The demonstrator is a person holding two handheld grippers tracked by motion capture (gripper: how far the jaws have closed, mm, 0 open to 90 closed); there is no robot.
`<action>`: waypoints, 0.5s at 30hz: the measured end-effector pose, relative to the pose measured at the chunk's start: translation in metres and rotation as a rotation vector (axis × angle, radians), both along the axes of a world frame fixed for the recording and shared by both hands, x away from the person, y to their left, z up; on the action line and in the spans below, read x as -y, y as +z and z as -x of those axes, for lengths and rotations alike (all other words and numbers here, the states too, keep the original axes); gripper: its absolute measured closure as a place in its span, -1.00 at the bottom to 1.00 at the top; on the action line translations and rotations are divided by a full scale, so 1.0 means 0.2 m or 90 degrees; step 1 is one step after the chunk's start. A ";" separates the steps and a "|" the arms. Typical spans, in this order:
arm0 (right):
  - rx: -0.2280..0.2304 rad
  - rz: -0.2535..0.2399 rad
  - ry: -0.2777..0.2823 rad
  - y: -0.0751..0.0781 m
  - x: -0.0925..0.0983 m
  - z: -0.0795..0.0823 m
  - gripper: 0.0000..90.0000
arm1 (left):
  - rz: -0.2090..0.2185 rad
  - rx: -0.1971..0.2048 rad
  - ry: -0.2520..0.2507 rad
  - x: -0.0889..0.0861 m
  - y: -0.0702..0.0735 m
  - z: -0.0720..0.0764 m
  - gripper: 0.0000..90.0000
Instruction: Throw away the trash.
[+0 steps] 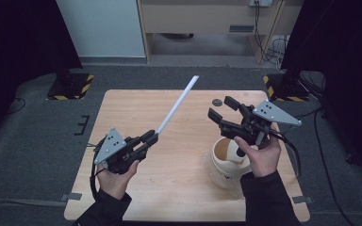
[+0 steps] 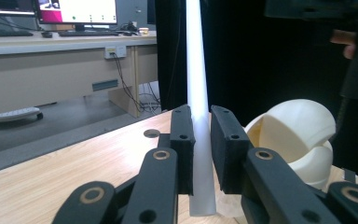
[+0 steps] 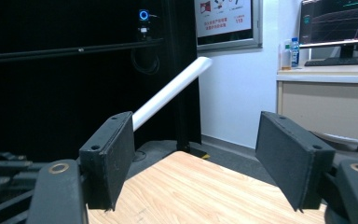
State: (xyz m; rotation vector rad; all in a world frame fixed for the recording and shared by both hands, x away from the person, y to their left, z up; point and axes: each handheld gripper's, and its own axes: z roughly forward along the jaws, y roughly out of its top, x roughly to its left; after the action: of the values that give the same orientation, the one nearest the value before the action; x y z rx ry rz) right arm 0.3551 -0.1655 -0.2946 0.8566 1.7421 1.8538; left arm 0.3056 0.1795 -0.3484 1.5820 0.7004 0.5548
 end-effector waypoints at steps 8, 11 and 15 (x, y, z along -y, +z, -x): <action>-0.010 -0.009 0.018 -0.02 -0.08 -0.02 -0.33 | -0.011 0.009 -0.022 0.06 -0.01 0.03 0.75; -0.017 0.001 0.024 -0.04 -0.10 -0.03 -0.31 | -0.018 0.011 -0.032 0.09 -0.02 0.04 0.75; -0.020 0.000 0.027 -0.04 -0.11 -0.04 -0.30 | -0.025 0.010 -0.045 0.12 -0.03 0.05 0.76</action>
State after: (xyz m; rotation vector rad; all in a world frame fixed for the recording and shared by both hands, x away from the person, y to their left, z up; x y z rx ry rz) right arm 0.3622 -0.1435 -0.3036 0.8593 1.7919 1.8768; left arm 0.2954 0.1552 -0.3543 1.6308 0.6230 0.5317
